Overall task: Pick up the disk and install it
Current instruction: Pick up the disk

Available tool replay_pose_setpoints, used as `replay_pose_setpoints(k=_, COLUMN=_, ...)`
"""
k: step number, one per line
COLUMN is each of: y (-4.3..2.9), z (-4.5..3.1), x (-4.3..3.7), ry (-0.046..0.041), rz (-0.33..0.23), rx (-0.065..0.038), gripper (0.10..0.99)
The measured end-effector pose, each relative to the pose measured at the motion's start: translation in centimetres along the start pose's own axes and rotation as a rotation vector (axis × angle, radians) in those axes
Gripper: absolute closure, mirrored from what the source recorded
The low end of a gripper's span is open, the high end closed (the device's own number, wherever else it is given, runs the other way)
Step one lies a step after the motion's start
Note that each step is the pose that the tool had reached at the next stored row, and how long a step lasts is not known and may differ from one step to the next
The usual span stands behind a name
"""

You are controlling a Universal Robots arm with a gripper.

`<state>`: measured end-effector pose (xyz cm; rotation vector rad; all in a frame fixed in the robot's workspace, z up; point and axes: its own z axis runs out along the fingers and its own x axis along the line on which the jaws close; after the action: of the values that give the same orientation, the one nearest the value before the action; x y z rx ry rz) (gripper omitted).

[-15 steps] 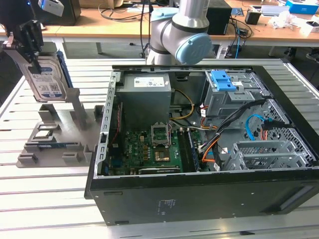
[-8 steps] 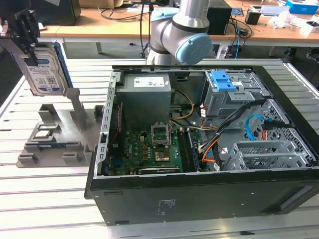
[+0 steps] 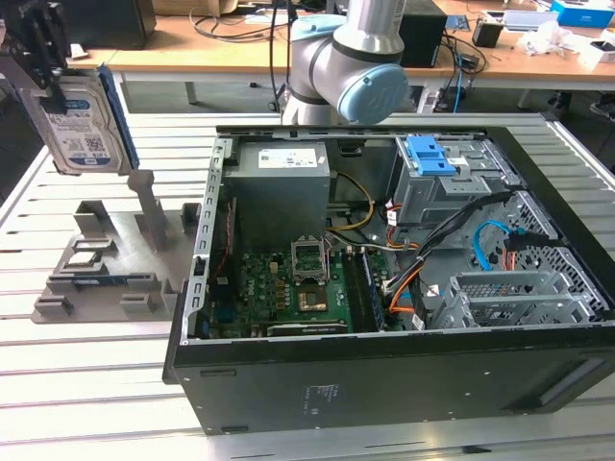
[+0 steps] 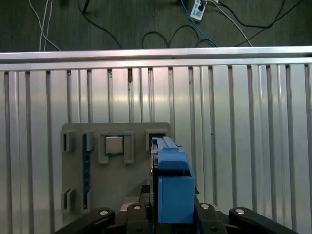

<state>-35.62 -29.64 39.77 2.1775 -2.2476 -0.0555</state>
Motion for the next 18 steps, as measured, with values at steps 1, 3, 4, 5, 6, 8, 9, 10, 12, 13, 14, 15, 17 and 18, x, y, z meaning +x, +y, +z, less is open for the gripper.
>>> replay_pose_setpoints(k=1, y=0.01, z=-0.20, x=-0.01, ry=0.0000, rz=0.000, rx=0.000, gripper=0.722)
replay_pose_setpoints(k=3, y=0.02, z=-0.57, x=-0.02, ry=0.0000, rz=0.000, rx=0.000, gripper=0.722)
replay_pose_setpoints(k=4, y=0.03, z=-0.80, x=-0.03, ry=0.0000, rz=0.000, rx=0.000, gripper=0.722)
replay_pose_setpoints(k=5, y=0.03, z=-0.97, x=-0.04, ry=0.0000, rz=0.000, rx=0.000, gripper=0.722)
replay_pose_setpoints(k=6, y=0.04, z=-1.20, x=-0.05, ry=0.0000, rz=0.000, rx=0.000, gripper=0.722)
replay_pose_setpoints(k=8, y=0.06, z=-1.68, x=-0.08, ry=0.0000, rz=0.000, rx=0.000, gripper=0.722)
replay_pose_setpoints(k=9, y=0.06, z=-1.88, x=-0.09, ry=0.0000, rz=0.000, rx=0.000, gripper=0.722)
replay_pose_setpoints(k=10, y=0.07, z=-2.15, x=-0.10, ry=0.0000, rz=0.000, rx=0.000, gripper=0.722)
replay_pose_setpoints(k=12, y=0.09, z=-2.78, x=-0.13, ry=0.0000, rz=0.000, rx=0.000, gripper=0.722)
replay_pose_setpoints(k=13, y=0.11, z=-3.16, x=-0.15, ry=0.0000, rz=0.000, rx=0.000, gripper=0.722)
replay_pose_setpoints(k=14, y=0.12, z=-3.50, x=-0.16, ry=0.0000, rz=0.000, rx=0.000, gripper=0.722)
replay_pose_setpoints(k=15, y=0.13, z=-3.72, x=-0.17, ry=0.0000, rz=0.000, rx=0.000, gripper=0.722)
replay_pose_setpoints(k=17, y=0.14, z=-4.18, x=-0.18, ry=0.0000, rz=0.000, rx=0.000, gripper=0.722)
replay_pose_setpoints(k=18, y=0.15, z=-4.39, x=-0.19, ry=0.0000, rz=0.000, rx=0.000, gripper=0.722)
